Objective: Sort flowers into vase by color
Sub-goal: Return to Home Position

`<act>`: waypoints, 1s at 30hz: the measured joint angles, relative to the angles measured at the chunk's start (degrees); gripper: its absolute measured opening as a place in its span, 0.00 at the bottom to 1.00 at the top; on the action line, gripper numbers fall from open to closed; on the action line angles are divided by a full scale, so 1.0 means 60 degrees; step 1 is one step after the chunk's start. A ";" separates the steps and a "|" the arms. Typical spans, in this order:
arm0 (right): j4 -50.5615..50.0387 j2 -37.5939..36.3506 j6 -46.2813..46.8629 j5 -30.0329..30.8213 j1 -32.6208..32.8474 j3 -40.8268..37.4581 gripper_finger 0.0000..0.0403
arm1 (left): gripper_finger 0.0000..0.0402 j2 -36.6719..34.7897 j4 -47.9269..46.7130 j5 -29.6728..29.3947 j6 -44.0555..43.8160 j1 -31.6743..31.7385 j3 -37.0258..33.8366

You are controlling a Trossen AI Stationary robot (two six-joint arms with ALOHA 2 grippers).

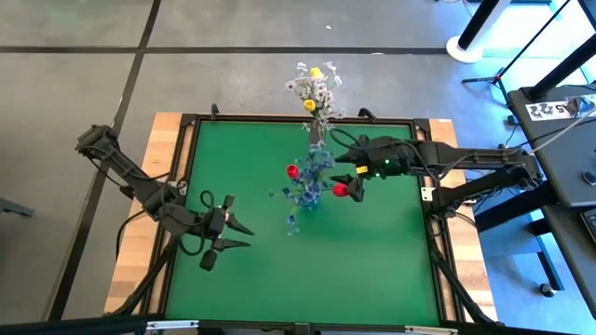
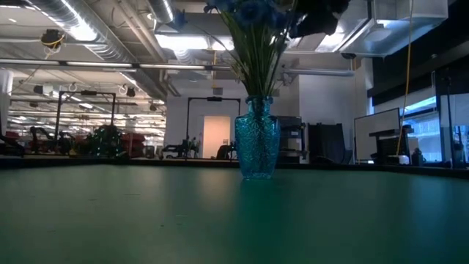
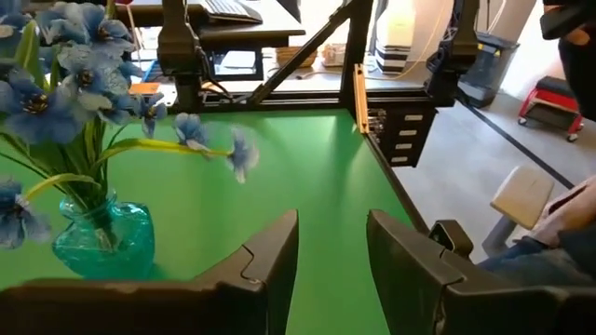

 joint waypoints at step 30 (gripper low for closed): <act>0.4608 -0.6475 -0.0117 -0.1714 -0.0011 -0.8140 0.06 | 0.31 -0.0961 0.1906 0.2245 0.0197 0.4242 -0.2688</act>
